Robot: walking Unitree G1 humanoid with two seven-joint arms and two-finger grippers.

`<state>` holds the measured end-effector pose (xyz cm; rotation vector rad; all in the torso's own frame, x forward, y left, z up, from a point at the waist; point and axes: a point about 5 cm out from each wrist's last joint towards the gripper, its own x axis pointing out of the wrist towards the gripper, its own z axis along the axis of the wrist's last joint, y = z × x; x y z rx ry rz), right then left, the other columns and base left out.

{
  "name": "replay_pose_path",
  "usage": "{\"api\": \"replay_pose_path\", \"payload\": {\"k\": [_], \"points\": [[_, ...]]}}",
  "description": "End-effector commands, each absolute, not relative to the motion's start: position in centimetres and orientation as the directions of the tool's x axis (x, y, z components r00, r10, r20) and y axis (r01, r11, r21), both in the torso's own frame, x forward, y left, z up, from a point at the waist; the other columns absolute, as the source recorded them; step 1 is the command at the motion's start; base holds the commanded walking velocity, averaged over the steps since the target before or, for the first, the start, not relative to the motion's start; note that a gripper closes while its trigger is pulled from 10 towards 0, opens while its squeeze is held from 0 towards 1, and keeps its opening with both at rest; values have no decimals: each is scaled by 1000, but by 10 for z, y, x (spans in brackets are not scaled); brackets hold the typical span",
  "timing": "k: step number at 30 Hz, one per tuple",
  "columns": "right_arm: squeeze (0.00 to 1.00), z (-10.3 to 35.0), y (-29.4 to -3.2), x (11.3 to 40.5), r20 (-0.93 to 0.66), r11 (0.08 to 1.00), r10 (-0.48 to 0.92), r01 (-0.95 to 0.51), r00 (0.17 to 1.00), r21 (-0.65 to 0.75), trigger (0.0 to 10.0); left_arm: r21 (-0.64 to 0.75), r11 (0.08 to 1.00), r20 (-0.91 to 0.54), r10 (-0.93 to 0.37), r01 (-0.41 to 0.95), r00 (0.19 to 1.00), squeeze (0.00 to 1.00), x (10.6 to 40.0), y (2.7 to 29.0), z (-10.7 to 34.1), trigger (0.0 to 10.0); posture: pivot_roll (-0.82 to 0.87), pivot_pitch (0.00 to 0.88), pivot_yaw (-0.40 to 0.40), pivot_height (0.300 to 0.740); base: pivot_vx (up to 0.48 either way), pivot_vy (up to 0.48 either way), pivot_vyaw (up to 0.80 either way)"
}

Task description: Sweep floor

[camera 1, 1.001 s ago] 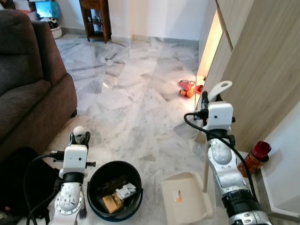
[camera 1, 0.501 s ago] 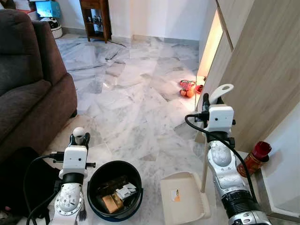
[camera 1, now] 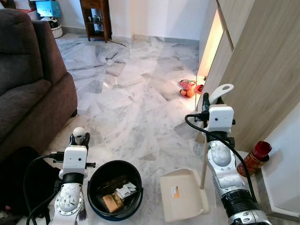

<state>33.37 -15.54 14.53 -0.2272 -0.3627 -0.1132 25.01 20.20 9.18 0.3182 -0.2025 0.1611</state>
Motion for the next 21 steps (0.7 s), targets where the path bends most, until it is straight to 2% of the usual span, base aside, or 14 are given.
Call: {"api": "replay_pose_path", "payload": {"k": [1,11,21], "points": [[0,151,-155,336,389,968,-65,152,919,-199,10000,294,935,263,121,-199,957,0,250,203,102,10000,161,44,-20,740,-289,0,0],[0,149,-154,336,388,969,-58,146,920,-201,10000,297,936,268,107,-188,957,0,253,202,103,10000,157,6,-17,740,-291,0,0],[0,149,-153,337,389,968,-55,145,920,-207,10000,301,933,272,115,-198,955,0,253,205,104,10000,164,18,-22,740,-292,0,0]]}}
